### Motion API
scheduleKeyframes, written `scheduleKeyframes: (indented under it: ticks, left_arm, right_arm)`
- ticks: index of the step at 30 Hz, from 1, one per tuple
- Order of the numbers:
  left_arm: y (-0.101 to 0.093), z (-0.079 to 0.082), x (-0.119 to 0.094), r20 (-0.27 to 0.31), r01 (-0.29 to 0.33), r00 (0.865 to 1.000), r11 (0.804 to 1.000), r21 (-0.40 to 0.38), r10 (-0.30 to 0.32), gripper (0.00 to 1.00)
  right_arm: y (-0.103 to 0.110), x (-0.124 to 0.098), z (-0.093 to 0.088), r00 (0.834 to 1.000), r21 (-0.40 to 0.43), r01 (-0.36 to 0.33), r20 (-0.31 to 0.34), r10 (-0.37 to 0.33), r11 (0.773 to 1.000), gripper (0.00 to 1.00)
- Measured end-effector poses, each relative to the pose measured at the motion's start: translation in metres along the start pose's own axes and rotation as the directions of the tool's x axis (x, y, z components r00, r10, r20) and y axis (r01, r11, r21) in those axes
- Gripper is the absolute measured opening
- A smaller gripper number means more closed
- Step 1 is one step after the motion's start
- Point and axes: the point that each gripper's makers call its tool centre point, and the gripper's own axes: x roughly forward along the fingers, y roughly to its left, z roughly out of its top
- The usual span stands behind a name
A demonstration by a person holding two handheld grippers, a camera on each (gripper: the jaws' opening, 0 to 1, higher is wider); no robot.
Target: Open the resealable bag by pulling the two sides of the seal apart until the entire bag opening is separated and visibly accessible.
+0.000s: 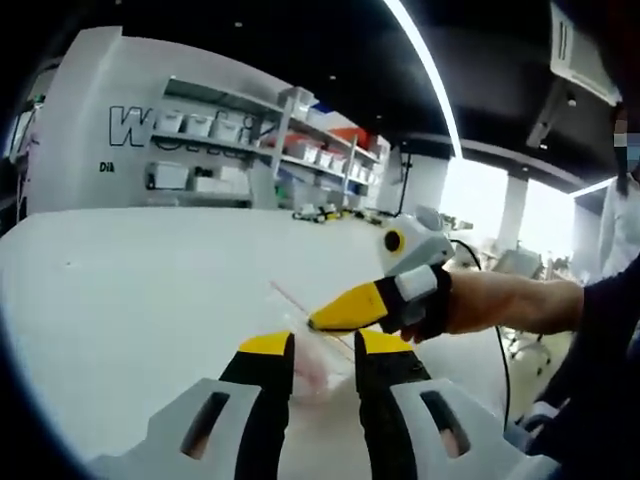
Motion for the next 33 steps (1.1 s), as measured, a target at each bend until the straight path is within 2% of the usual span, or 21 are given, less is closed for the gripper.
scheduleKeyframes:
  ticks: [15, 33]
  left_arm:
    - [-0.0040, 0.0050, -0.0008, 0.015, 0.010, 1.000, 1.000, -0.002, -0.010, 0.23]
    - [-0.0009, -0.0006, 0.0001, -0.007, 0.008, 1.000, 1.000, -0.005, -0.008, 0.17]
  right_arm:
    - [-0.0020, -0.0026, -0.0001, 1.000, -0.005, 0.006, 0.002, -0.006, 1.000, 0.00]
    - [-0.0002, -0.0010, -0.0039, 1.000, -0.032, 0.010, -0.017, -0.010, 0.999, 0.00]
